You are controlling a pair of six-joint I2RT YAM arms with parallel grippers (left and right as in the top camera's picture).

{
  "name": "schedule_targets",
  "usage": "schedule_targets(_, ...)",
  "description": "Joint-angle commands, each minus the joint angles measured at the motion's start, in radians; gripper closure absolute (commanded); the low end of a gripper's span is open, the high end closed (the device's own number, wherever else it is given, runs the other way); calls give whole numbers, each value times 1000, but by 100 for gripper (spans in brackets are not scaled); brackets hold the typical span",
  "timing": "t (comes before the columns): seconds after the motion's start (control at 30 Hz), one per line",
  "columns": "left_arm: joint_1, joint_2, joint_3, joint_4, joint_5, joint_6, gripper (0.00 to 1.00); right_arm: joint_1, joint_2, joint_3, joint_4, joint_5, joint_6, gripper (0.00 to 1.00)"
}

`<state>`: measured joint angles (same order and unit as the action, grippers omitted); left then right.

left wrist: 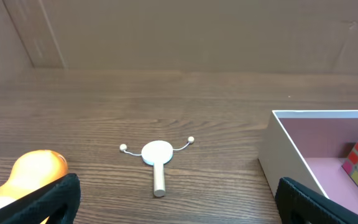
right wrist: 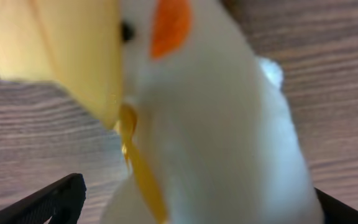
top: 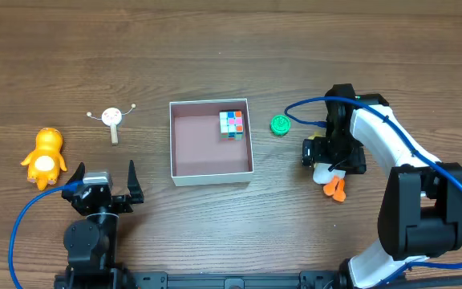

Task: Pack container
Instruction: 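Move right gripper to the white duck plush and grasp it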

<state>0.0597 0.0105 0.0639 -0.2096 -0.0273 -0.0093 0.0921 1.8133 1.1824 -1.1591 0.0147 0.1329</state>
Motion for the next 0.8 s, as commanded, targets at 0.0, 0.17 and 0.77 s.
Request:
schedule_targets(0.0, 7, -6, -2, 0, -6, -13, 0, -3, -3, -4, 18, 4, -11, 0)
schedule_targets(0.17, 7, -6, -2, 0, -6, -13, 0, -3, -3, -4, 72, 80, -11, 0)
schedule_targets(0.77, 7, -6, -2, 0, -6, -13, 0, -3, -3, -61, 142, 63, -10, 24)
